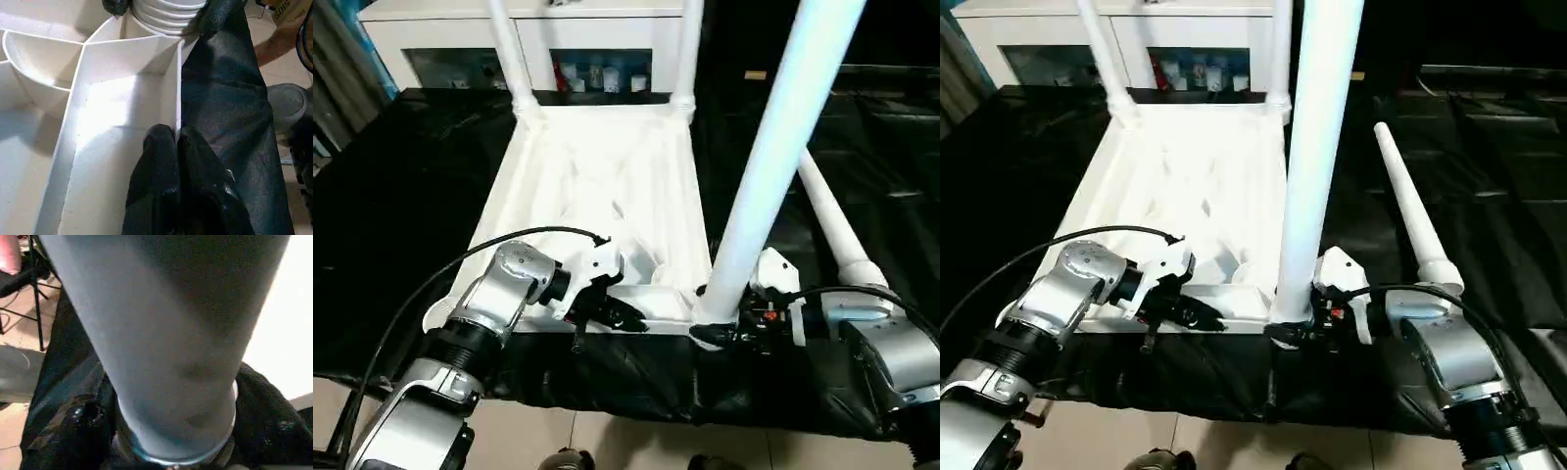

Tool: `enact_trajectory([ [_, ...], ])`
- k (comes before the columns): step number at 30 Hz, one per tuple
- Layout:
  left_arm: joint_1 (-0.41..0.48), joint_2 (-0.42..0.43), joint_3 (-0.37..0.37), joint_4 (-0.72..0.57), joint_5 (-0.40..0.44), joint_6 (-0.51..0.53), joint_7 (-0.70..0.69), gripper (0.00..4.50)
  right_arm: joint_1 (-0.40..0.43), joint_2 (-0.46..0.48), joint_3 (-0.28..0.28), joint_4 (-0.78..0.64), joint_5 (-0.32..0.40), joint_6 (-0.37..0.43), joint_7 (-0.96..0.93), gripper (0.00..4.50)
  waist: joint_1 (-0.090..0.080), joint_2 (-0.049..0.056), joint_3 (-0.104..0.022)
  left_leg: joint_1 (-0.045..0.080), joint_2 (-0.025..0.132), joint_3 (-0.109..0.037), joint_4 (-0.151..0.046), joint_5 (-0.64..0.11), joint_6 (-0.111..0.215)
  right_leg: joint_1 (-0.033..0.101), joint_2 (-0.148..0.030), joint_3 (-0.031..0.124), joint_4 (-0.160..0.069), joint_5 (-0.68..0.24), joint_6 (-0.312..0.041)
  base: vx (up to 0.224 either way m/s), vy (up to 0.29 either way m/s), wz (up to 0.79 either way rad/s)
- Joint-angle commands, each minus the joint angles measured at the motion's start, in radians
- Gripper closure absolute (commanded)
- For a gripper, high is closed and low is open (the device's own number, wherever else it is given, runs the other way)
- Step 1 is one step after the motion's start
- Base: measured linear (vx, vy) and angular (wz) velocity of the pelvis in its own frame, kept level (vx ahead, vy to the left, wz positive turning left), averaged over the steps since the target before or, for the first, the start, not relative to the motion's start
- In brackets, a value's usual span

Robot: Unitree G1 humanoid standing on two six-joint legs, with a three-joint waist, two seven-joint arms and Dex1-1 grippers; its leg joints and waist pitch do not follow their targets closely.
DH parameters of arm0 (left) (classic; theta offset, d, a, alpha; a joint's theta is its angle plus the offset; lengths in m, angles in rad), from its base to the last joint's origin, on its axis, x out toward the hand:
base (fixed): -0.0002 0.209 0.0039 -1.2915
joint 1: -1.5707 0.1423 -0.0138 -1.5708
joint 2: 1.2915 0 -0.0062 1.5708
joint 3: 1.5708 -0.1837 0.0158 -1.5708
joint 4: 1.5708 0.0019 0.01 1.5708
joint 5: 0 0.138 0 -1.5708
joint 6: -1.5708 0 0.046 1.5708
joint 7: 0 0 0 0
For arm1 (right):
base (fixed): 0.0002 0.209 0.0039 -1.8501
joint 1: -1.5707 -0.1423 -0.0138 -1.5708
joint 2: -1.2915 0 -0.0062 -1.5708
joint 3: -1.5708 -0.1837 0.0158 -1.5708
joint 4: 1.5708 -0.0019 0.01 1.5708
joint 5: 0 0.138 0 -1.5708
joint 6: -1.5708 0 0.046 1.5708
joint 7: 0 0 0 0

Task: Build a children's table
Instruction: Rotate leg to tighten

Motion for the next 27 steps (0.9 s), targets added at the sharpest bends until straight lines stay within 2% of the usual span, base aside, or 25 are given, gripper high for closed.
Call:
enact_trajectory([
  [1, -0.022, -0.054, -0.048, -0.027, -0.062, -0.024, -0.046, 4.50, -0.001, 0.027, 0.103, -0.038, 0.012, 0.021, 0.049, 1.57, -0.003, -0.017, -0.061, 0.010, 0.058, -0.021, -0.059, -0.183, 0.113, 0.050, -0.058, 0.043, -0.063, -0.225, -0.266, 0.000, 0.000, 0.00],
  [2, -0.018, -0.054, -0.045, -0.030, -0.062, -0.019, -0.045, 4.50, 0.003, 0.034, 0.096, -0.043, 0.022, 0.030, 0.044, 1.63, -0.002, -0.020, -0.061, 0.010, 0.057, -0.021, -0.059, -0.176, 0.115, 0.050, -0.058, 0.044, -0.062, -0.218, -0.268, 0.000, 0.000, 0.00],
  [6, -0.010, -0.056, -0.041, -0.036, -0.063, -0.003, -0.040, 4.50, 0.015, 0.052, 0.078, -0.054, 0.045, 0.050, 0.021, 1.73, 0.000, -0.021, -0.062, 0.010, 0.057, -0.021, -0.058, -0.170, 0.118, 0.050, -0.059, 0.043, -0.062, -0.226, -0.266, 0.000, 0.000, 0.00],
  [8, -0.008, -0.067, -0.029, -0.028, -0.055, 0.011, 0.001, 4.50, 0.020, 0.089, 0.048, -0.040, 0.039, 0.046, -0.051, 1.74, 0.001, -0.020, -0.061, 0.010, 0.057, -0.020, -0.058, -0.171, 0.116, 0.049, -0.059, 0.044, -0.063, -0.236, -0.261, 0.000, 0.000, 0.00],
  [11, -0.017, -0.099, -0.003, 0.000, -0.039, 0.027, 0.095, 4.50, 0.020, 0.150, 0.002, 0.001, 0.015, 0.024, -0.179, 1.75, -0.004, -0.020, -0.060, 0.010, 0.055, -0.023, -0.062, -0.199, 0.090, 0.046, -0.061, 0.042, -0.068, -0.288, -0.248, 0.000, 0.000, 0.00],
  [13, -0.023, -0.120, 0.009, 0.013, -0.031, 0.039, 0.148, 4.50, 0.017, 0.180, -0.016, 0.021, 0.002, 0.024, -0.244, 1.75, -0.012, -0.021, -0.055, 0.010, 0.054, -0.023, -0.066, -0.227, 0.074, 0.044, -0.059, 0.043, -0.073, -0.324, -0.238, 0.000, 0.000, 0.00],
  [14, -0.028, -0.151, 0.024, 0.025, -0.022, 0.054, 0.221, 4.50, 0.013, 0.219, -0.036, 0.045, -0.020, 0.027, -0.333, 1.76, -0.019, -0.021, -0.054, 0.011, 0.054, -0.023, -0.066, -0.243, 0.063, 0.042, -0.059, 0.044, -0.076, -0.341, -0.233, 0.000, 0.000, 0.00],
  [15, -0.029, -0.171, 0.032, 0.030, -0.018, 0.062, 0.264, 4.50, 0.014, 0.244, -0.047, 0.056, -0.030, 0.029, -0.384, 1.76, -0.023, -0.023, -0.054, 0.011, 0.052, -0.028, -0.069, -0.256, 0.052, 0.045, -0.060, 0.042, -0.078, -0.365, -0.224, 0.000, 0.000, 0.00],
  [16, -0.029, -0.171, 0.032, 0.030, -0.018, 0.062, 0.264, 4.50, 0.014, 0.244, -0.047, 0.056, -0.030, 0.029, -0.384, 1.77, -0.025, -0.024, -0.055, 0.010, 0.051, -0.027, -0.069, -0.255, 0.050, 0.045, -0.059, 0.043, -0.079, -0.367, -0.219, 0.000, 0.000, 0.00],
  [20, 0.003, -0.248, 0.027, -0.014, 0.012, 0.108, 0.400, 4.50, 0.035, 0.374, -0.071, 0.050, -0.057, 0.044, -0.575, 1.78, -0.038, -0.026, -0.053, 0.009, 0.048, -0.028, -0.069, -0.263, 0.054, 0.042, -0.060, 0.043, -0.087, -0.414, -0.192, 0.000, 0.000, 0.00],
  [23, 0.018, -0.262, 0.012, -0.029, 0.034, 0.107, 0.440, 4.50, 0.040, 0.419, -0.078, 0.047, -0.068, 0.038, -0.637, 1.78, -0.039, -0.024, -0.054, 0.009, 0.050, -0.028, -0.071, -0.250, 0.062, 0.041, -0.058, 0.045, -0.085, -0.384, -0.190, 0.000, 0.000, 0.00],
  [27, 0.018, -0.262, 0.012, -0.029, 0.034, 0.107, 0.440, 4.50, 0.040, 0.419, -0.078, 0.047, -0.068, 0.038, -0.637, 1.78, -0.042, -0.022, -0.052, 0.011, 0.049, -0.027, -0.074, -0.284, 0.061, 0.039, -0.056, 0.044, -0.089, -0.401, -0.183, 0.000, 0.000, 0.00],
])
